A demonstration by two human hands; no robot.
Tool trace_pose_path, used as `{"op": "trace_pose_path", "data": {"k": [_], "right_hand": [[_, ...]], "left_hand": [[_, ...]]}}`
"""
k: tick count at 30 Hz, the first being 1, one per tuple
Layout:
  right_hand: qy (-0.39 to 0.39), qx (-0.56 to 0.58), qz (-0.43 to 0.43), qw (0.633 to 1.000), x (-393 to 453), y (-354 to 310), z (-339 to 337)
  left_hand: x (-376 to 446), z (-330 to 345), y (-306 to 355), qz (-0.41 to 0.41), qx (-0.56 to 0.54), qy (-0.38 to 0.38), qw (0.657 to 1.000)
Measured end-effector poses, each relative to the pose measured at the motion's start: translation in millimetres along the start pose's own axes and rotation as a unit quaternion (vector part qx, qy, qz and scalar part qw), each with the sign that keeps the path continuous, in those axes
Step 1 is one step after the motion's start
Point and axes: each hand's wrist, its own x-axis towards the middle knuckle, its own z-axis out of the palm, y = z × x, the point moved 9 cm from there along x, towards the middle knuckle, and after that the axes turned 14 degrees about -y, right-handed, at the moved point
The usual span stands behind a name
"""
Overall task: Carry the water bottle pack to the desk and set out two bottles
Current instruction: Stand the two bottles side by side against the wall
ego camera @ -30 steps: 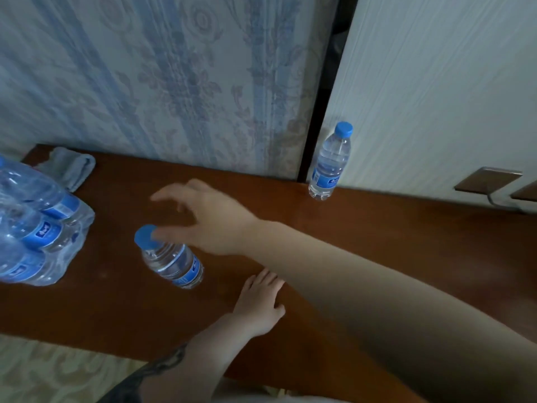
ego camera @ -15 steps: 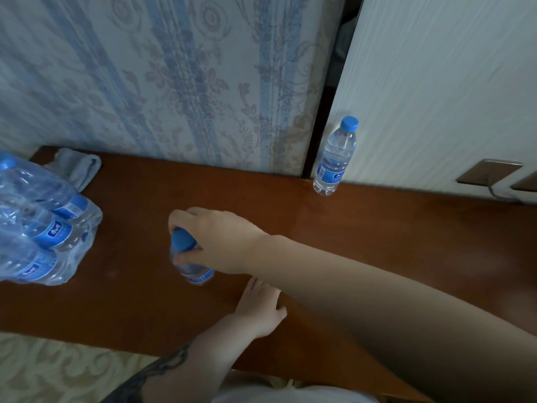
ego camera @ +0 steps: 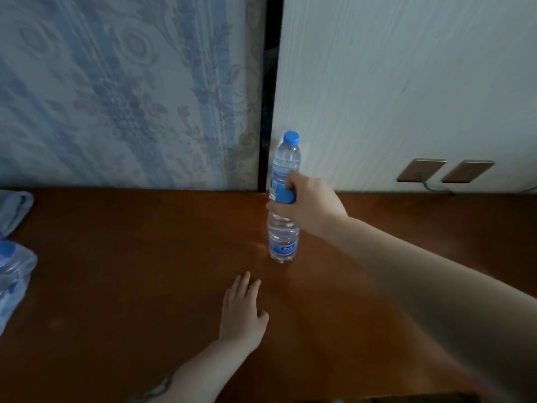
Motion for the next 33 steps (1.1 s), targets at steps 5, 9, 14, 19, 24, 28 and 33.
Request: {"op": "trace_pose_path", "data": {"k": [5, 9, 14, 19, 24, 28, 33], "right_hand": [[0.049, -0.012, 0.078, 0.996, 12.0, 57.5, -46.3], [0.073, -0.011, 0.100, 0.992, 28.6, 81.8, -68.8], [0.087, 0.000, 0.104, 0.991, 55.1, 92.3, -80.5], [0.092, 0.032, 0.113, 0.989, 79.9, 94.8, -87.0], [0.099, 0.046, 0.106, 0.988, 91.9, 96.3, -88.9], [0.096, 0.050, 0.106, 0.989, 95.6, 97.8, -89.1], [0.079, -0.141, 0.111, 0.981, 95.5, 79.9, -96.1]], "left_hand": [[14.7, 2.1, 15.3, -0.007, 0.011, -0.001, 1.000], [28.4, 1.4, 22.7, -0.020, 0.023, -0.005, 1.000], [34.4, 2.5, 22.9, -0.032, 0.020, -0.008, 0.999], [32.9, 2.7, 21.1, -0.027, 0.028, -0.013, 0.999], [33.3, 2.0, 22.6, -0.034, 0.022, -0.003, 0.999], [35.5, 4.2, 24.9, -0.039, 0.018, 0.011, 0.999], [33.5, 7.6, 22.0, -0.036, 0.025, 0.019, 0.999]]}}
